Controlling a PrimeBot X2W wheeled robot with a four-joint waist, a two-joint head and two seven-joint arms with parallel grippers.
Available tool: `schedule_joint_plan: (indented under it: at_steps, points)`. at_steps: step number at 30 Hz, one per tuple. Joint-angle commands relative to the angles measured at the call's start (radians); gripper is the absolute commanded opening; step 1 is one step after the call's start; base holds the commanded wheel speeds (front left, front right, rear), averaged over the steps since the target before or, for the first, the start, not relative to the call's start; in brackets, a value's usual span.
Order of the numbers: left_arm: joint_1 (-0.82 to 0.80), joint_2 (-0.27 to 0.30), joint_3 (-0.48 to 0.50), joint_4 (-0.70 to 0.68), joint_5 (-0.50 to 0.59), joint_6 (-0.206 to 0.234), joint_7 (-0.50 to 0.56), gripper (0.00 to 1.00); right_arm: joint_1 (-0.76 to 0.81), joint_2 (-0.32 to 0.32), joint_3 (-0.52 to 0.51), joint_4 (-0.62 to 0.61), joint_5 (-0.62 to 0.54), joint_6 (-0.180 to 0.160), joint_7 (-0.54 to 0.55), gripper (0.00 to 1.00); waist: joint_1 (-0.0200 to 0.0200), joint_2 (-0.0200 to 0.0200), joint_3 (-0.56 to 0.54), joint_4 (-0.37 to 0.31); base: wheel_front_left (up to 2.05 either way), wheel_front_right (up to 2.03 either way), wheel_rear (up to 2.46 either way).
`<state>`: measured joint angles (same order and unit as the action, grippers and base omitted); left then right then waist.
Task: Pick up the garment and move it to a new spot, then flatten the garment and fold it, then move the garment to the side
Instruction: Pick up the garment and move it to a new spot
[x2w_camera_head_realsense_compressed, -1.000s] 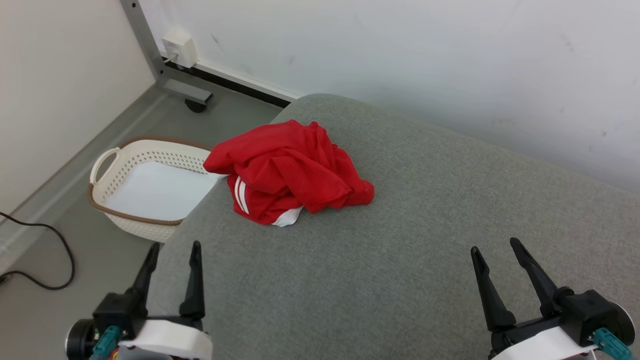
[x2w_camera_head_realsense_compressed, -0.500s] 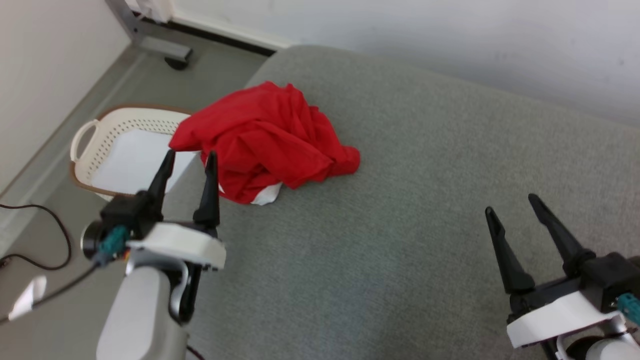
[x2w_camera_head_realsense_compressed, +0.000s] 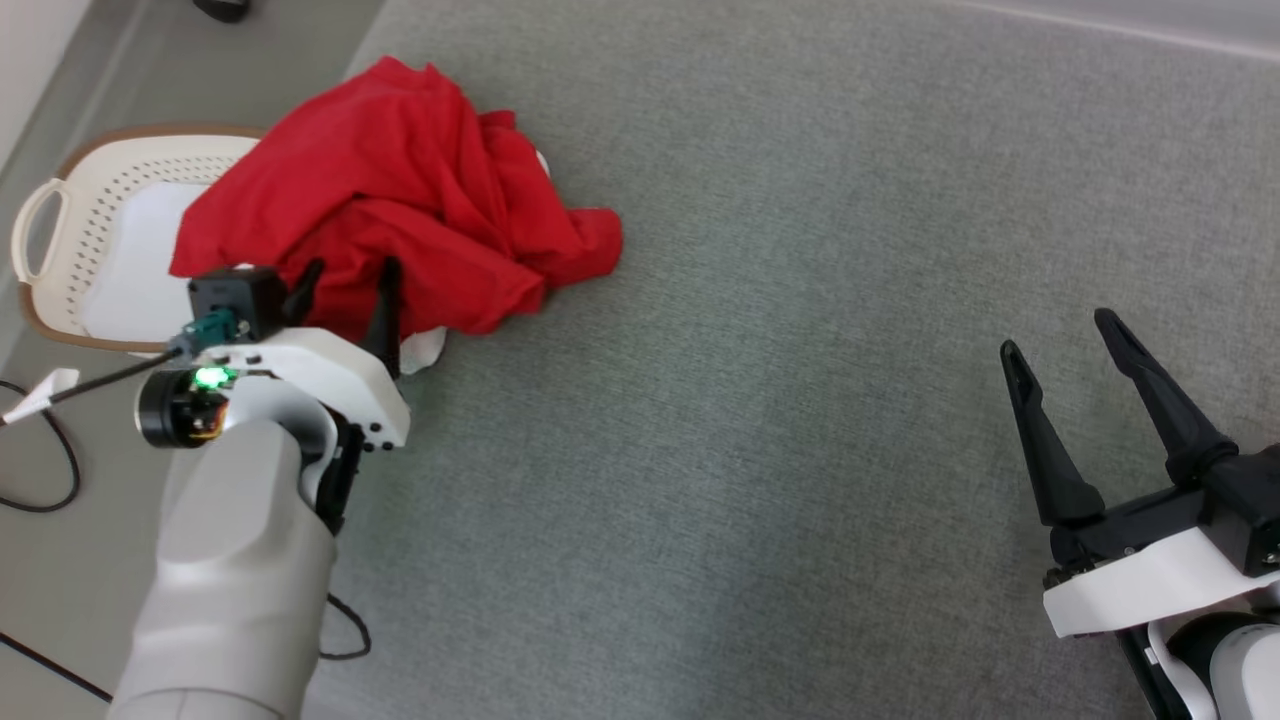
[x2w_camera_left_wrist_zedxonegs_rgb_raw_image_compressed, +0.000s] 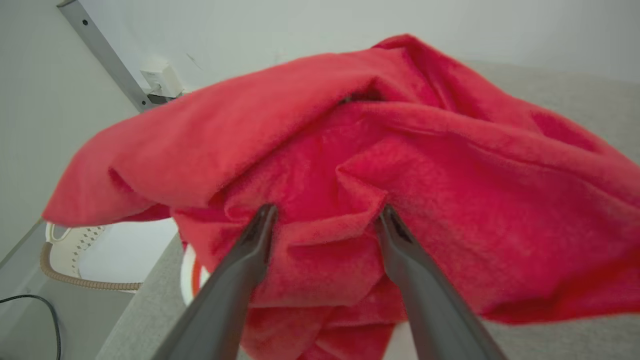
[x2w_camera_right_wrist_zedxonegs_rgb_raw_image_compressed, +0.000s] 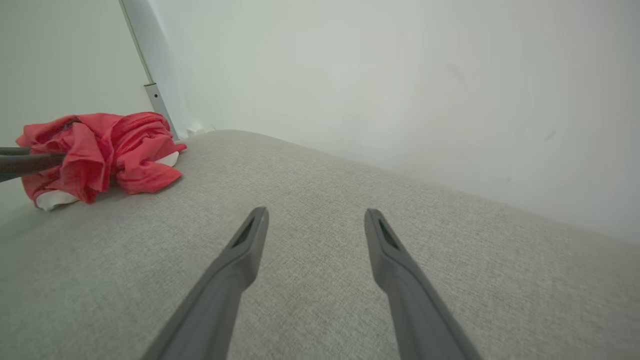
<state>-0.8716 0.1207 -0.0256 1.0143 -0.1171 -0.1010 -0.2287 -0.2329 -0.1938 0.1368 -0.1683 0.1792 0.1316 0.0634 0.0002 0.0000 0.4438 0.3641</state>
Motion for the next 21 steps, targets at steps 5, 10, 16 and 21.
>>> schedule_joint_plan:
  at_steps: [5,10,16,21]
  points:
    - [-0.067,0.029,0.004,0.101,-0.016,0.0,-0.02,0.0,-0.023,-0.004,-0.001,0.0,-0.002,-0.002,-0.009,1.0,-0.0002,0.0,0.021,-0.021,0.0,0.0,0.0]
    - [-0.048,0.055,0.011,0.068,-0.017,0.017,-0.036,0.0,-0.025,0.009,-0.003,0.022,-0.003,-0.002,-0.033,1.0,-0.0002,0.0,-0.018,-0.025,0.0,0.0,0.0]
    - [0.06,0.081,0.038,-0.147,-0.011,0.042,-0.036,0.0,0.011,0.036,-0.008,0.057,-0.002,-0.002,-0.073,1.0,-0.0002,0.0,-0.109,-0.029,0.0,0.0,0.0]
    - [0.178,0.084,0.063,-0.301,-0.018,0.058,-0.036,0.0,0.046,0.065,-0.011,0.087,0.005,-0.002,-0.099,1.0,-0.0002,0.0,-0.2,-0.037,0.0,0.0,0.0]
